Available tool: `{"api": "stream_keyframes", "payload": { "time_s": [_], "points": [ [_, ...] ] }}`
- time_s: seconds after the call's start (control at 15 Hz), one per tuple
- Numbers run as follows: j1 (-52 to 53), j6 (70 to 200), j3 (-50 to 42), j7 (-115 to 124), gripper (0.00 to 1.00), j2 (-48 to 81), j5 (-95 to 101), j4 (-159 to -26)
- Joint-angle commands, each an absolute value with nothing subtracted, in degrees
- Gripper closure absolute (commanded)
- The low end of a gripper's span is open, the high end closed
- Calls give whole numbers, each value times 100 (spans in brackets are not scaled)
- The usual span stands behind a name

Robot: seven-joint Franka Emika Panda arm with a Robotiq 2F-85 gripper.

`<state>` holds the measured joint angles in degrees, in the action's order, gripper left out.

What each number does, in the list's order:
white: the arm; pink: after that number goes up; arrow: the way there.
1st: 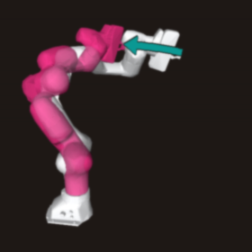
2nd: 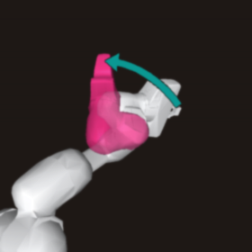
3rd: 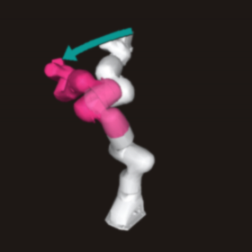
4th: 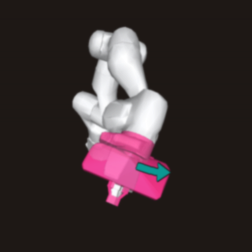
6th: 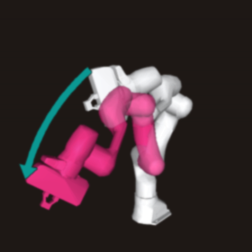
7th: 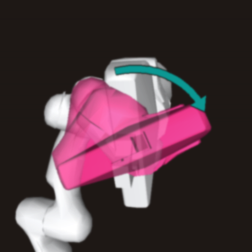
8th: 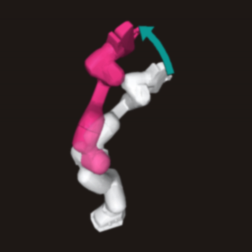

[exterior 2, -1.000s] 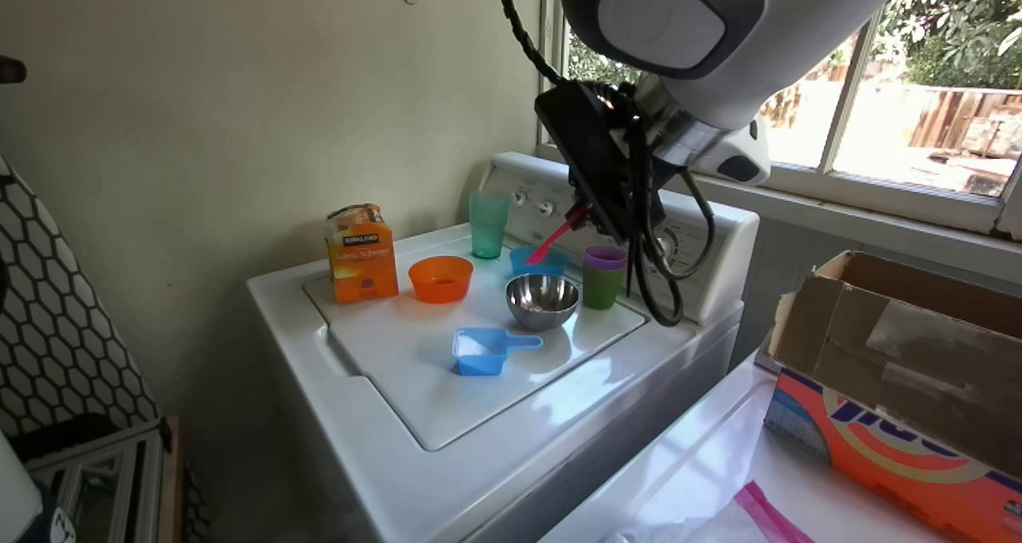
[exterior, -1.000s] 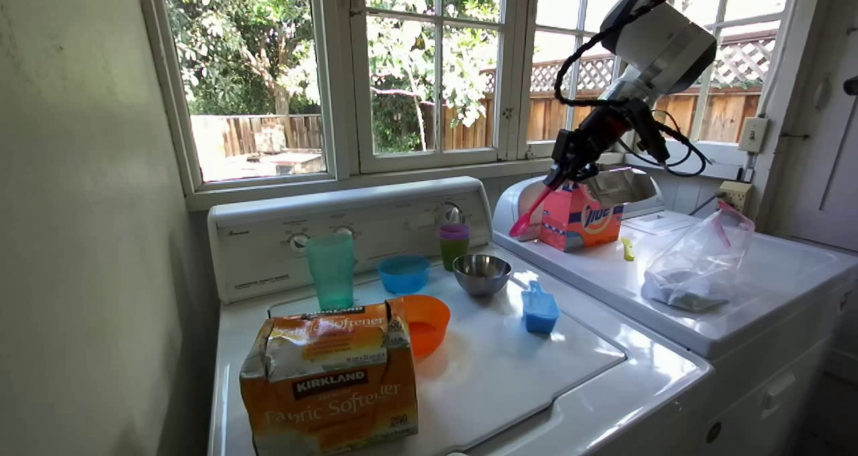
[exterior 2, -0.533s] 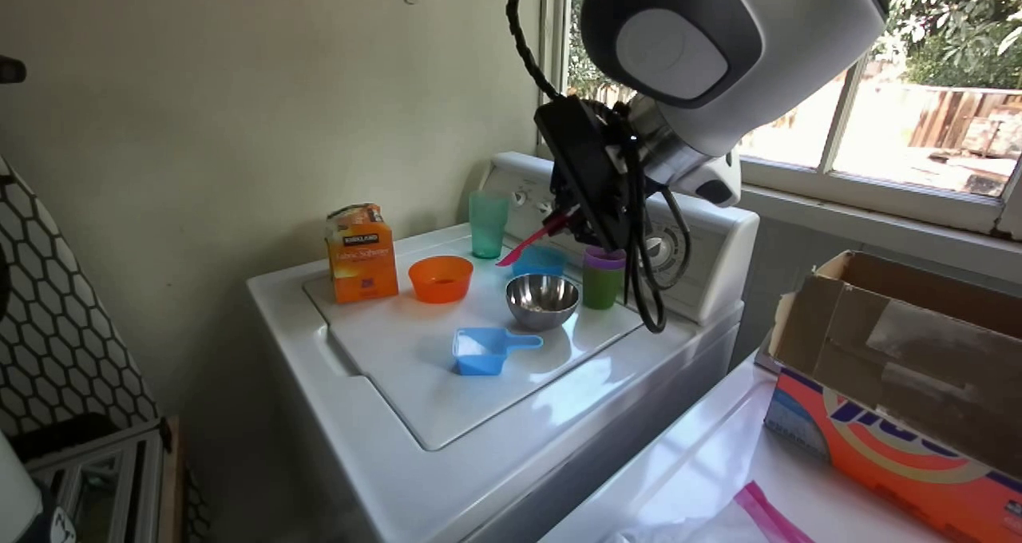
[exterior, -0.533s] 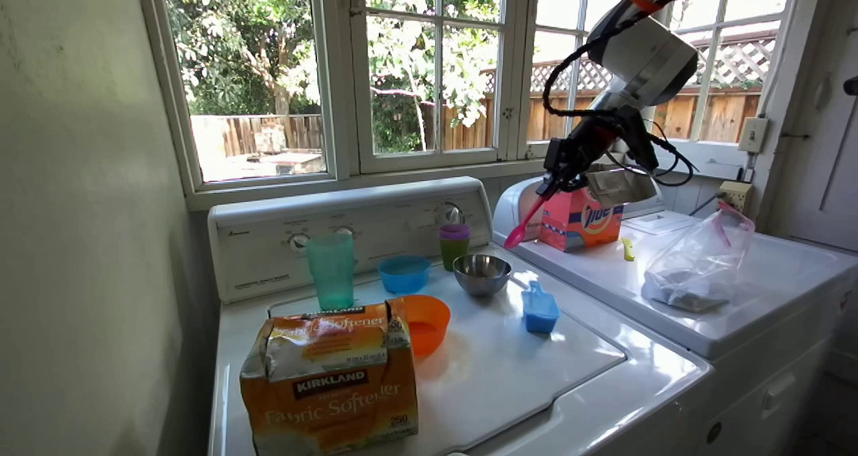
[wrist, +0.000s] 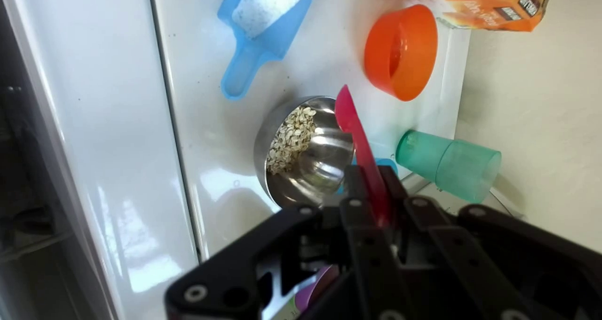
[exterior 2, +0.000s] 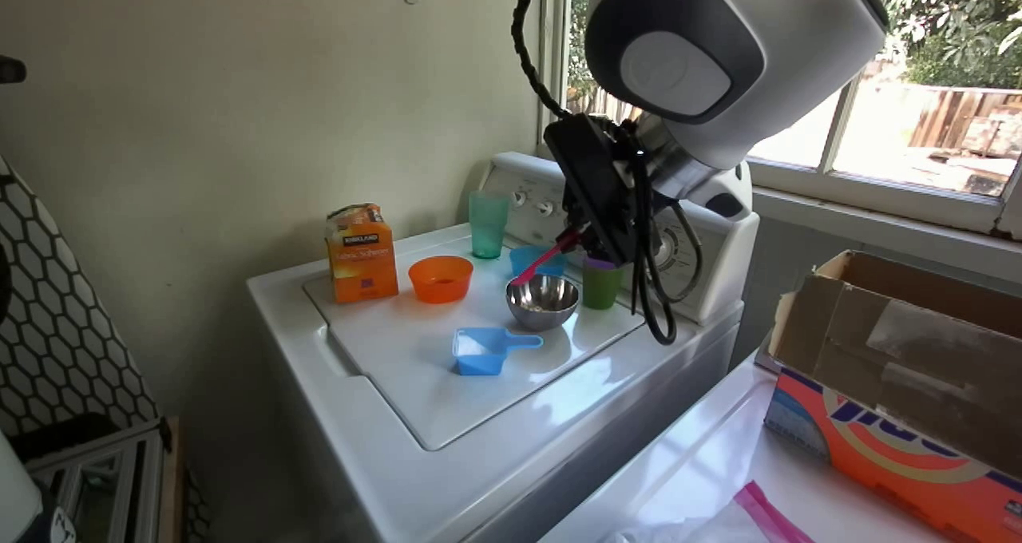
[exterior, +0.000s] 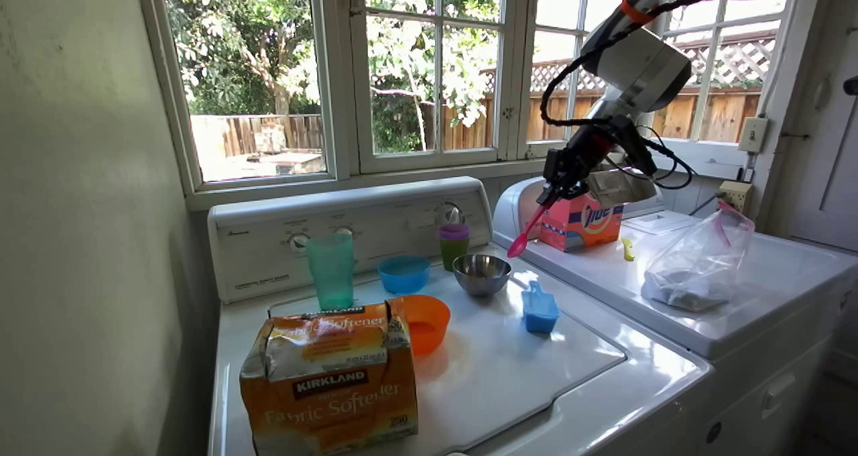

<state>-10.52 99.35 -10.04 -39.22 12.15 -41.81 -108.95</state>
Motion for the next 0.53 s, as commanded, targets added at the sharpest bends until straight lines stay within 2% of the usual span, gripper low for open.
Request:
{"api": "stream_keyframes", "payload": {
  "time_s": [0.0, 0.47],
  "points": [
    [-1100, 10417, -839, -4073, 97, 1348, -4461, -10781],
    [-1126, 11101, -562, -4369, 97, 1968, -5023, -10197]
  ]
}}
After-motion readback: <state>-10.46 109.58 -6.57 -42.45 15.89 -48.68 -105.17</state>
